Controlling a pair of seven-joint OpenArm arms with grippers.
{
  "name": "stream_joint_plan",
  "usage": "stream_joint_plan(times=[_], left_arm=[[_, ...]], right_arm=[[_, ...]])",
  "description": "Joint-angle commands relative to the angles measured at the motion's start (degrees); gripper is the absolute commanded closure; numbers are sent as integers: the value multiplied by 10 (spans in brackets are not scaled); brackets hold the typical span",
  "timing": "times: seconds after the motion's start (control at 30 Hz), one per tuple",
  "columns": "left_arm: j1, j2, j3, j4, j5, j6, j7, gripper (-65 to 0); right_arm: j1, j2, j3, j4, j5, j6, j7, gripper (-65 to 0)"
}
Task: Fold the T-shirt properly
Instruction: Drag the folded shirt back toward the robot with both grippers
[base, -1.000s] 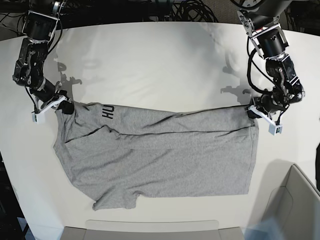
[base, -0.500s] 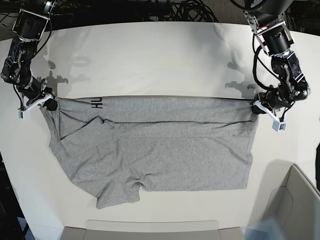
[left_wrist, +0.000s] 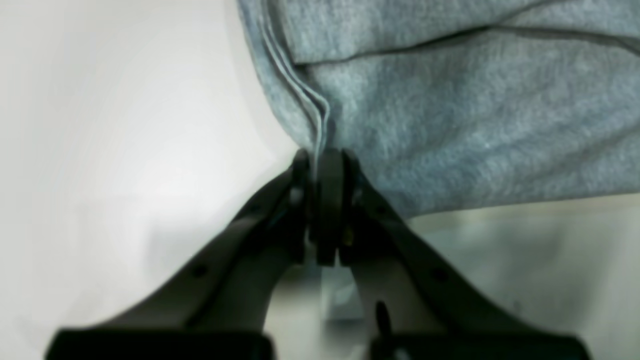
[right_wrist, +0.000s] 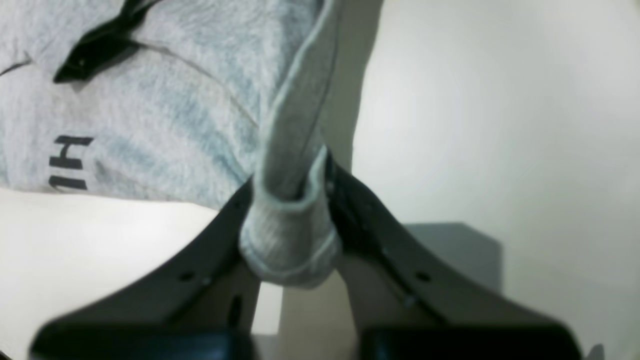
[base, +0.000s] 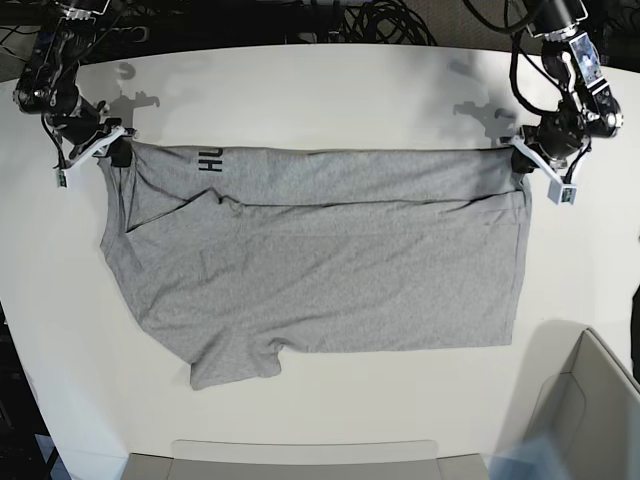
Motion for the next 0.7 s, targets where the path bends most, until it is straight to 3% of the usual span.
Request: stream_joint_plan(times=[0.0,0.13,0.4,0.67], left_arm=[[16,-4,0,1,27,3,30,-11],[47,-6,-1,2,28,3,30,-11],[132,-8,-1,46,30,3,3,-10],[207,-7,-6,67,30,3,-11,-10]], right_arm=[[-11,8,3,6,-21,-2,-23,0],[-38,12,5,6,-21,-1,-21,0],[-91,9,35,8,-23,52,-24,0],[-142,9,36,10,-23,55,-20,0]])
